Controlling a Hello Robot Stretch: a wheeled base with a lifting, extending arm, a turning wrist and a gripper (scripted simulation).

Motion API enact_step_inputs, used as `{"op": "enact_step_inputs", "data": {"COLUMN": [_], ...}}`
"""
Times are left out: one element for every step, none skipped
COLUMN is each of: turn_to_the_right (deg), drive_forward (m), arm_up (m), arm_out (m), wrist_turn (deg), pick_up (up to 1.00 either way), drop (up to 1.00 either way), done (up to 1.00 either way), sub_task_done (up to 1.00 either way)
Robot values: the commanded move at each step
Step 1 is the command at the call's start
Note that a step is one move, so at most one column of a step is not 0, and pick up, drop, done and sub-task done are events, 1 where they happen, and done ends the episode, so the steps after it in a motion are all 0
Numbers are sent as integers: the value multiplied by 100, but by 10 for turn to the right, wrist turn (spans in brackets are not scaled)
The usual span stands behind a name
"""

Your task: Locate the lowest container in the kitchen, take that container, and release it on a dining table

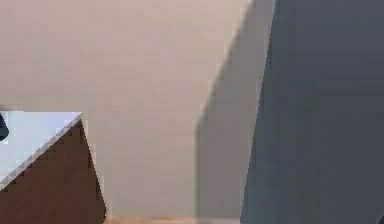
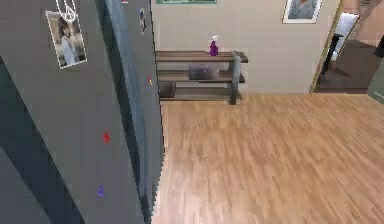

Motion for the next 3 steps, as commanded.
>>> {"op": "enact_step_inputs", "data": {"turn_to_the_right": [-450,-60,0], "drive_forward": [0,0,25], "arm_up": [0,0,0], "arm_out": [0,0,0], "wrist_turn": [0,0,0], "pick_up": [0,0,0], "drop": [0,0,0], "done": [0,0,0], "sub_task_done": [0,0,0]}}
